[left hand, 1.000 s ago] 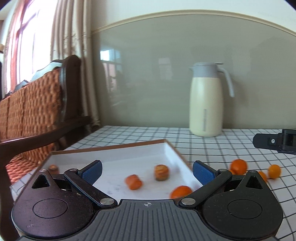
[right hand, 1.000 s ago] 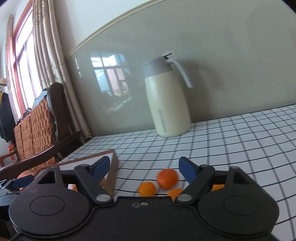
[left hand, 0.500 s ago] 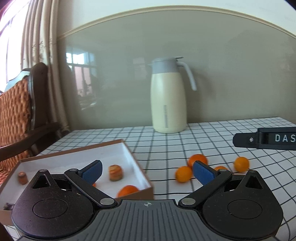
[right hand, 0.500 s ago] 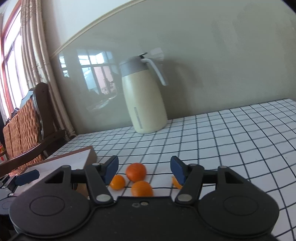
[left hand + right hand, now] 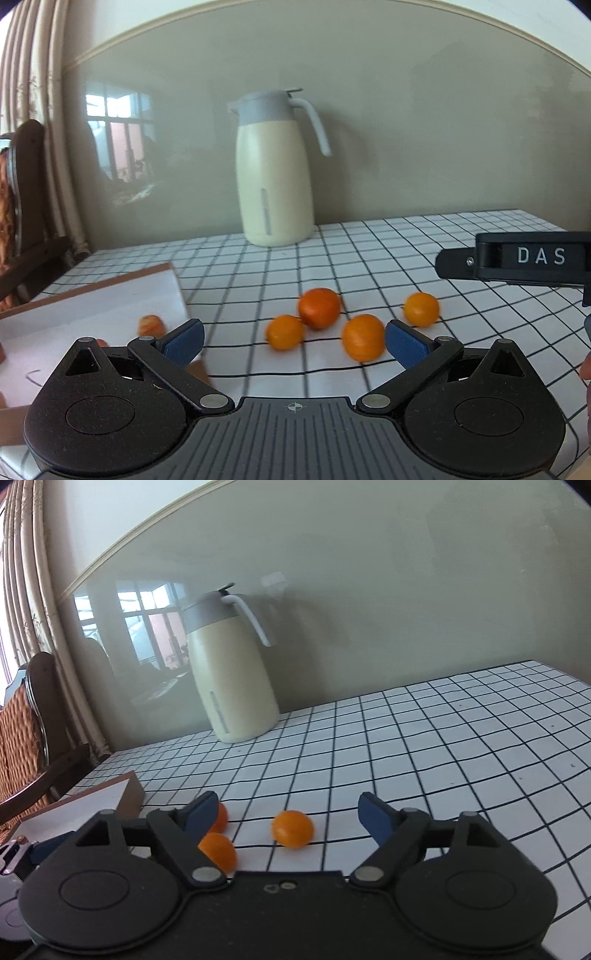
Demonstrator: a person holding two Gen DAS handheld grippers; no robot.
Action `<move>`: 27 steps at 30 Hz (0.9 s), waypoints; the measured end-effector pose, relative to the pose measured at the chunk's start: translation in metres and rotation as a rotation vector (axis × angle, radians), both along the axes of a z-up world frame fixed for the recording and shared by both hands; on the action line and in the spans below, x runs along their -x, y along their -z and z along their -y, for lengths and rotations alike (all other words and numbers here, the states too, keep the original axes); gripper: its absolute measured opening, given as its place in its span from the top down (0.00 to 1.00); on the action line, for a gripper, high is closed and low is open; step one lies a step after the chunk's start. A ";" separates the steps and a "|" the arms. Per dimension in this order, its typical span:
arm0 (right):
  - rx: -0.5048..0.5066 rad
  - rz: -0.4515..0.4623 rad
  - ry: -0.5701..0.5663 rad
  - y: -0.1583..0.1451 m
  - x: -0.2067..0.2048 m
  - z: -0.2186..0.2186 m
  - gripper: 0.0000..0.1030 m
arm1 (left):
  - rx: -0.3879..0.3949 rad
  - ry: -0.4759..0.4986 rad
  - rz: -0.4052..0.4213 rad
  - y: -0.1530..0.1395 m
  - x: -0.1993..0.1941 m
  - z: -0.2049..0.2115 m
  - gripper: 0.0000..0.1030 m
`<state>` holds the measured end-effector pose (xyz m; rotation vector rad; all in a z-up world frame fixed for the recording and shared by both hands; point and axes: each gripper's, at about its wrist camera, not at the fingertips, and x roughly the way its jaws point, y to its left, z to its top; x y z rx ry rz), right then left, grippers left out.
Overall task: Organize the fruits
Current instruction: 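Move both open tools back to the remaining oranges on the table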
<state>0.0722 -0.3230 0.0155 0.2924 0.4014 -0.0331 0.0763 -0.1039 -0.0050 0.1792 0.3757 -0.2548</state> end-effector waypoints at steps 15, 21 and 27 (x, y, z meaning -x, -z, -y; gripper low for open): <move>0.001 -0.029 0.021 0.008 0.000 0.021 0.25 | 0.043 0.000 -0.060 0.016 -0.015 0.036 0.10; 0.000 -0.036 0.019 0.010 -0.002 0.023 0.25 | 0.074 -0.018 -0.124 0.024 -0.028 0.042 0.23; 0.017 -0.050 -0.002 0.012 -0.012 0.021 0.32 | 0.086 -0.012 -0.171 0.032 -0.037 0.048 0.57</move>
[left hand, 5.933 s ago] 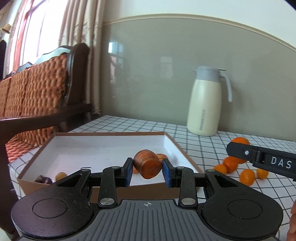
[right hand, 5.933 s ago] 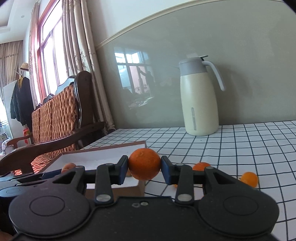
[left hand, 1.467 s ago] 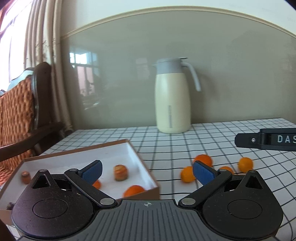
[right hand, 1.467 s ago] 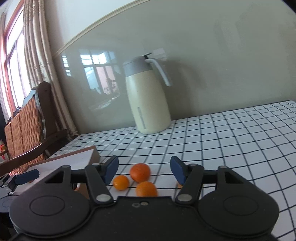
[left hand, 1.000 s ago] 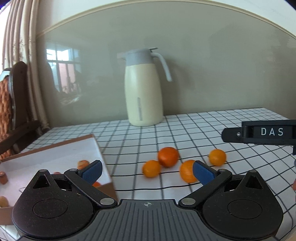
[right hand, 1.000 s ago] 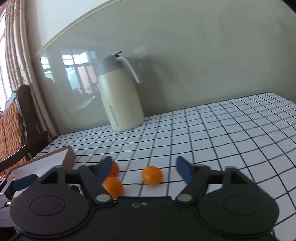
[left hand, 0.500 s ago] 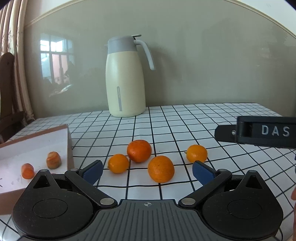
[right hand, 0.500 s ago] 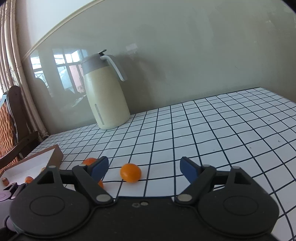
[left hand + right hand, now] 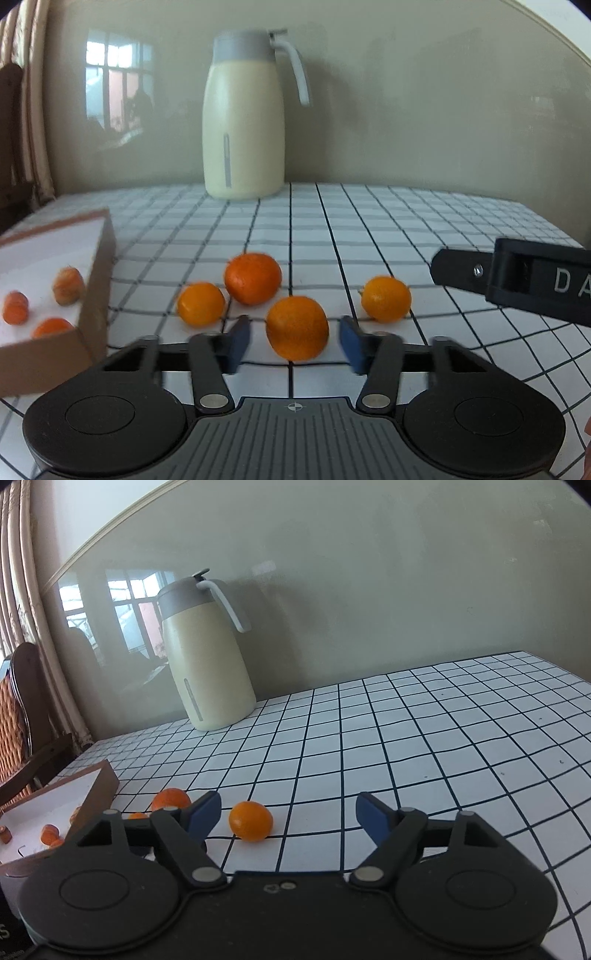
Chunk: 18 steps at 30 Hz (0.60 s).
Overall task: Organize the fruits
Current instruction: 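Close the left tool on an orange while the right tool grasps another orange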
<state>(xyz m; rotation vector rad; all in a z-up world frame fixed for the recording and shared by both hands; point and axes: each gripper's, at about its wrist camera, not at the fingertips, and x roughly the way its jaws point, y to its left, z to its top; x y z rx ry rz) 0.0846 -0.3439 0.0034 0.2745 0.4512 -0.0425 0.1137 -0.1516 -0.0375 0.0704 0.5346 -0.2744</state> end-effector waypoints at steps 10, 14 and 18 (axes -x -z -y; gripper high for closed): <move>-0.004 -0.068 -0.056 0.010 -0.026 -0.013 0.45 | 0.014 -0.019 -0.003 0.002 -0.003 -0.011 0.65; -0.011 -0.091 -0.066 0.013 -0.036 -0.018 0.51 | 0.008 -0.033 -0.006 0.001 -0.005 -0.019 0.65; -0.019 -0.108 -0.072 0.016 -0.044 -0.024 0.56 | -0.001 -0.035 -0.005 0.002 -0.005 -0.025 0.65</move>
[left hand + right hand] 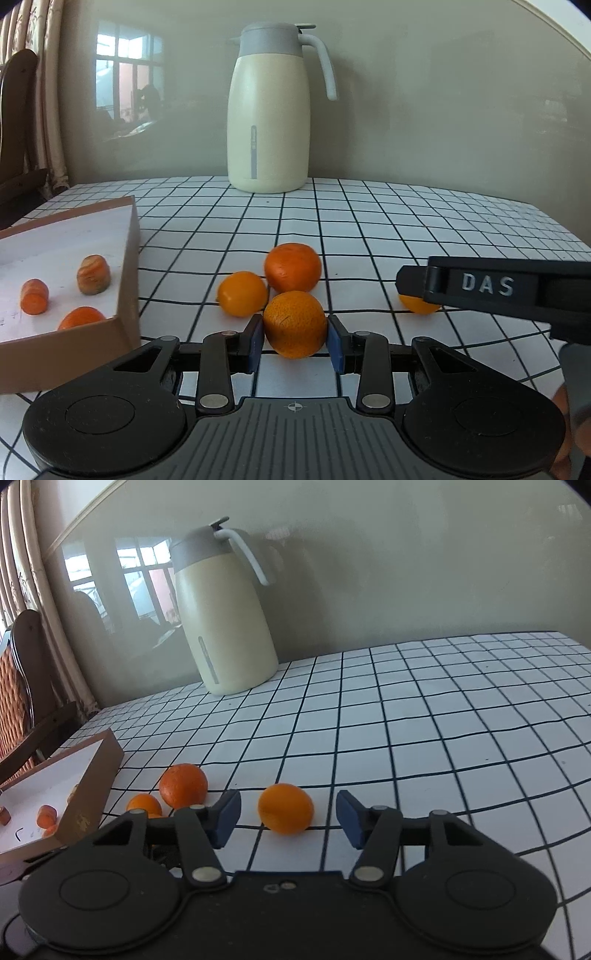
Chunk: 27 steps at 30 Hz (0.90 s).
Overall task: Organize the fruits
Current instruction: 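Close the left tool on an orange while the right tool grasps another orange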
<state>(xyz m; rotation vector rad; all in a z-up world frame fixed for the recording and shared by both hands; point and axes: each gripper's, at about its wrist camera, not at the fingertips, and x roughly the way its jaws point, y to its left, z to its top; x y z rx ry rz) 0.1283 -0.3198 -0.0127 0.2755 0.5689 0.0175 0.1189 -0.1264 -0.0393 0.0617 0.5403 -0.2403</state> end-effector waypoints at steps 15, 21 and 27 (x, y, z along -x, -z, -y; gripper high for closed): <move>0.044 -0.013 -0.018 0.004 0.001 -0.006 0.74 | 0.008 -0.002 -0.008 0.001 -0.002 -0.003 0.65; 0.049 -0.001 -0.040 0.001 0.014 -0.007 0.74 | 0.018 0.001 0.004 0.001 0.001 -0.005 0.65; 0.052 0.008 -0.065 -0.003 0.026 -0.011 0.74 | 0.009 0.017 0.025 -0.004 0.010 -0.011 0.65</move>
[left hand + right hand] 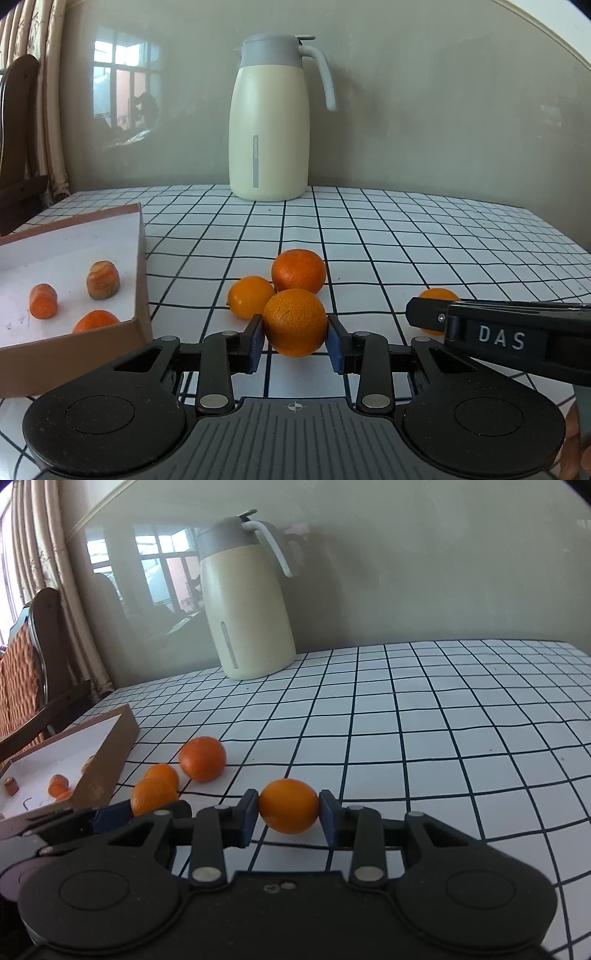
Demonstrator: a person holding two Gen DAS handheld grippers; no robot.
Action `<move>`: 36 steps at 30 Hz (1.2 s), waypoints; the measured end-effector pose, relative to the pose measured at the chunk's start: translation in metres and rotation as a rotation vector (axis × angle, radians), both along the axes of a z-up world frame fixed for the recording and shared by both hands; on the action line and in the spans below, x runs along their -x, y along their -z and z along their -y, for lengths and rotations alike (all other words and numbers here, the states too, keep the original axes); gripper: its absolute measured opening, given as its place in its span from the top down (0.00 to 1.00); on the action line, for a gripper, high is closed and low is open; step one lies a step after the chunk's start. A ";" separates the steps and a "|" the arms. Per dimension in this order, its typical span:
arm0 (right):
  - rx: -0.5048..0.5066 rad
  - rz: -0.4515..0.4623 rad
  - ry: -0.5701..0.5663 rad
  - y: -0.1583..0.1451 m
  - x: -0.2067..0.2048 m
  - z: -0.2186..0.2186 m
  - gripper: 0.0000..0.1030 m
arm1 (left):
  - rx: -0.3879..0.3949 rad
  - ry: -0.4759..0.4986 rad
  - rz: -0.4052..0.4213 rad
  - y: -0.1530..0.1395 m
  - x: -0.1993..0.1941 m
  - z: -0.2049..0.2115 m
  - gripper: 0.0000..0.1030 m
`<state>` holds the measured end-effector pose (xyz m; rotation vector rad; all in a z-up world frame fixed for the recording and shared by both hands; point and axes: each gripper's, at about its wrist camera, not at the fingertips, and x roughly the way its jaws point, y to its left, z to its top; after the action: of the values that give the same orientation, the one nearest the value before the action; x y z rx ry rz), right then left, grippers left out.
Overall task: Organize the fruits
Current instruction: 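Close the left tool on an orange while the right tool grasps another orange, then carry the orange in the left tool and orange in the right tool over the box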
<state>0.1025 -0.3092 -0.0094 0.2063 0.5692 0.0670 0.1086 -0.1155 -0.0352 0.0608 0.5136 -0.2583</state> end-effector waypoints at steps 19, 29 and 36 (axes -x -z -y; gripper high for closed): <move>0.006 0.068 -0.119 -0.022 0.023 -0.036 0.74 | -0.023 0.002 0.060 -0.024 0.039 -0.054 0.65; -0.004 0.098 -0.167 -0.028 0.017 -0.061 0.74 | 0.003 -0.057 0.084 -0.036 0.044 -0.086 0.65; -0.009 0.127 -0.201 -0.034 0.014 -0.077 0.74 | 0.015 -0.096 0.107 -0.041 0.045 -0.103 0.65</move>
<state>0.0889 -0.2322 0.0248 0.1521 0.4618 0.2758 0.0635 -0.0125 0.0056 0.0356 0.4065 -0.1641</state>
